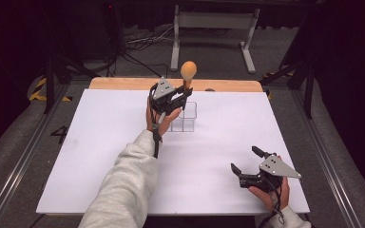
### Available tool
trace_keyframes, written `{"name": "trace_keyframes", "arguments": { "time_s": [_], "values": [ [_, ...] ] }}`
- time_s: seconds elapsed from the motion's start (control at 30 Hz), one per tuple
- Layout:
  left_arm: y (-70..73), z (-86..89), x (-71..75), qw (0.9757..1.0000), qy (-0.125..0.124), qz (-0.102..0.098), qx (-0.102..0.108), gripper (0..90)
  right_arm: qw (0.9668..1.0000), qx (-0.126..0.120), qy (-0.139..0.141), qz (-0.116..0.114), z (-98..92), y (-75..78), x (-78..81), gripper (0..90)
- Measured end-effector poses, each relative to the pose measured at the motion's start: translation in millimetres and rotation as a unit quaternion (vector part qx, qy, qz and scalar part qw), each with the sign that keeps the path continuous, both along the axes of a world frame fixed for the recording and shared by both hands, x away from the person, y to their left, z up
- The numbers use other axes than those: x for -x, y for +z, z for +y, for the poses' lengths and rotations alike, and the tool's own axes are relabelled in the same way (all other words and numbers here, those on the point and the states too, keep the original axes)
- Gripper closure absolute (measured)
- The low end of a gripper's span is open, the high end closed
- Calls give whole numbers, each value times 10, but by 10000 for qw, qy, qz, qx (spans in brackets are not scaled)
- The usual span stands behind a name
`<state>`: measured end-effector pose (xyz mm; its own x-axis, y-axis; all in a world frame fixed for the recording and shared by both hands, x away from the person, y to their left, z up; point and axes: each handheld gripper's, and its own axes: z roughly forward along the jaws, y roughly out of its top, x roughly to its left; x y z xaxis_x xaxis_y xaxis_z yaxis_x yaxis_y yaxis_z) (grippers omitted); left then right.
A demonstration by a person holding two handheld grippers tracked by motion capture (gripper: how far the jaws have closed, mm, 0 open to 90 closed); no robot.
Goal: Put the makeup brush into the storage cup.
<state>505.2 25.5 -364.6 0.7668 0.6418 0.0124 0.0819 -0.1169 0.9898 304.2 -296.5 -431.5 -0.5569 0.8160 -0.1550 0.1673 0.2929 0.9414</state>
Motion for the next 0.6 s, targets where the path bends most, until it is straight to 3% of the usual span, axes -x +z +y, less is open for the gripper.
{"name": "trace_keyframes", "arguments": {
  "time_s": [0.13,0.4,0.6],
  "values": [
    [-17,-59,-25,10000,-19,32,56,733,10000,-6,-9,-12,-7,4,3,62],
    [-51,-143,-109,9999,67,23,-132,732,10000,15,-18,-21,-11,5,4,65],
    [-45,-226,-57,9998,23,20,-186,732,10000,-3,9,-9,-5,3,3,70]
  ]
}}
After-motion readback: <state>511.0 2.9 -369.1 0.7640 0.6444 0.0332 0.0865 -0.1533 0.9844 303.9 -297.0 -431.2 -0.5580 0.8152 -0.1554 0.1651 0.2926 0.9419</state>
